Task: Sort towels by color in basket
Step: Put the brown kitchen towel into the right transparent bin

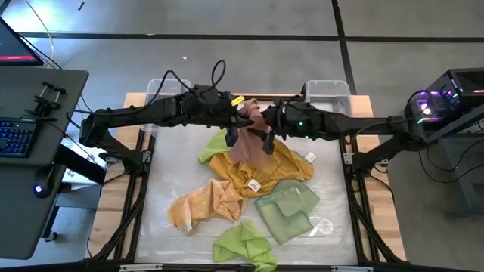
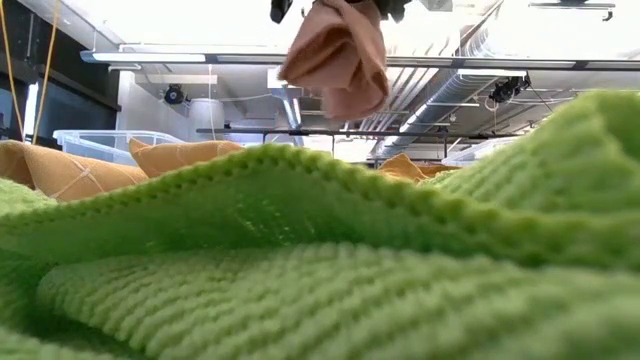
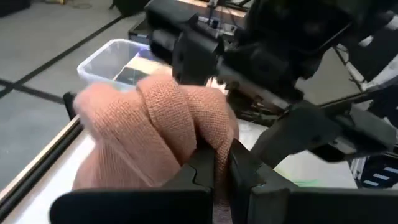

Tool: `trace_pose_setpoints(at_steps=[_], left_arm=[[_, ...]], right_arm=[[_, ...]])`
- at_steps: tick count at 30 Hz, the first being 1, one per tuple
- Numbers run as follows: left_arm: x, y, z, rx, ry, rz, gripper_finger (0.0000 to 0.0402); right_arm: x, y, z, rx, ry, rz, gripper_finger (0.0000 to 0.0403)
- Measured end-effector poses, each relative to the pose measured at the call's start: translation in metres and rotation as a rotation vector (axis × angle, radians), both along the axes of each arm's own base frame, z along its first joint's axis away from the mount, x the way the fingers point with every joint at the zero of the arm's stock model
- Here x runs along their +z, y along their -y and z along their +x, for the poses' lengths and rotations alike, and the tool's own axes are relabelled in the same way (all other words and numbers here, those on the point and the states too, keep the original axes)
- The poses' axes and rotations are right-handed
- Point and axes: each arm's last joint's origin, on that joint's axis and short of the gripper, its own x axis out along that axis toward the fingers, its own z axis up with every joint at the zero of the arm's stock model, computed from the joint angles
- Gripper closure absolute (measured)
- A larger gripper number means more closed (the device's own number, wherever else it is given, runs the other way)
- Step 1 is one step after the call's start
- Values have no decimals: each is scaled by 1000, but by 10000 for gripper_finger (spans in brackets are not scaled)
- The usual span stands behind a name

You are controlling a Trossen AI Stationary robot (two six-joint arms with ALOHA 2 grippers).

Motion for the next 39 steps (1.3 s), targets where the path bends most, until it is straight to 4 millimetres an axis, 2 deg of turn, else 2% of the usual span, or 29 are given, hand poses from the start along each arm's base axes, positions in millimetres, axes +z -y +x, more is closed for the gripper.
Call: trace_pose_setpoints(at_steps=[6,10,15,20,25,29,35,37,39], left_arm=[[0,0,0,-29,2,36,400],[1,0,0,-22,2,55,380],[-1,0,0,-30,-17,88,323],[-1,-1,-4,-23,-52,106,279],[0,-1,-9,6,-77,115,264],[3,-1,-16,47,-94,130,265],[4,-1,-19,68,-104,127,266],[4,-1,-19,74,-101,115,266],[4,-1,-19,75,-101,111,266]], right_arm=[[-4,0,5,-21,4,73,291],[-5,0,5,-25,6,88,350],[-7,0,4,-46,-15,117,351],[-9,-1,-10,-89,-92,175,351],[-1,0,-38,-191,-154,205,351],[17,2,-77,-370,-179,193,351],[52,11,-140,-743,-155,29,351],[54,15,-156,-832,-143,-33,351],[48,21,-168,-909,-165,-97,351]])
